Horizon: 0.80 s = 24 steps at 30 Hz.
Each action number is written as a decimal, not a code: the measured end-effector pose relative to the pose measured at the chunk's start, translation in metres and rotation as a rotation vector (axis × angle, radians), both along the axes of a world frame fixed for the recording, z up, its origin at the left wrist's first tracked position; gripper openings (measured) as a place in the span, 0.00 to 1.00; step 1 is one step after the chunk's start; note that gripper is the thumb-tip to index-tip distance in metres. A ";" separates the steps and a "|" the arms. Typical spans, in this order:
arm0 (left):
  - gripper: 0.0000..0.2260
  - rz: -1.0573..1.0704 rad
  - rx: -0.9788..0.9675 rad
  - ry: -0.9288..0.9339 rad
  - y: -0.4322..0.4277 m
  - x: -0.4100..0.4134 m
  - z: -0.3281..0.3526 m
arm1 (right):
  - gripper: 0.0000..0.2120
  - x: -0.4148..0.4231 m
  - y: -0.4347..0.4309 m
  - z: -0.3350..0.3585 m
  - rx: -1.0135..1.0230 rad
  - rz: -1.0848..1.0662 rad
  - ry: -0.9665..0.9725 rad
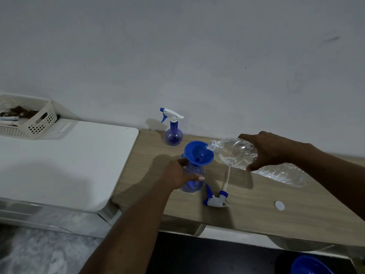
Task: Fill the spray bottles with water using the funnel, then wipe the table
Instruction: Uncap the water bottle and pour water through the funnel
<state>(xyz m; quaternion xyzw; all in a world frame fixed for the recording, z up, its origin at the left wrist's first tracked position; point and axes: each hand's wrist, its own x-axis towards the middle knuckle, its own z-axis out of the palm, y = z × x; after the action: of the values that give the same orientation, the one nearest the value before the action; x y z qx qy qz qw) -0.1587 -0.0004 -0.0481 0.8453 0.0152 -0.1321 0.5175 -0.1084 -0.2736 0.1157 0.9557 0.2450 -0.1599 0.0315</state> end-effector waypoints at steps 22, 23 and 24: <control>0.27 0.019 -0.004 -0.026 0.001 0.002 -0.007 | 0.48 0.002 -0.001 0.001 -0.010 0.011 -0.014; 0.27 0.017 -0.002 -0.029 0.001 0.003 -0.007 | 0.48 0.002 -0.002 -0.001 -0.009 0.011 -0.014; 0.27 0.014 0.006 -0.030 0.001 0.003 -0.008 | 0.49 0.002 -0.003 -0.002 -0.009 0.009 -0.012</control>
<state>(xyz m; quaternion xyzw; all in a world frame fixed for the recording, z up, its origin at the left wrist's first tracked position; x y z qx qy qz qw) -0.1558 0.0008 -0.0565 0.8486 0.0137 -0.1160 0.5160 -0.1065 -0.2761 0.1134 0.9554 0.2483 -0.1551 0.0382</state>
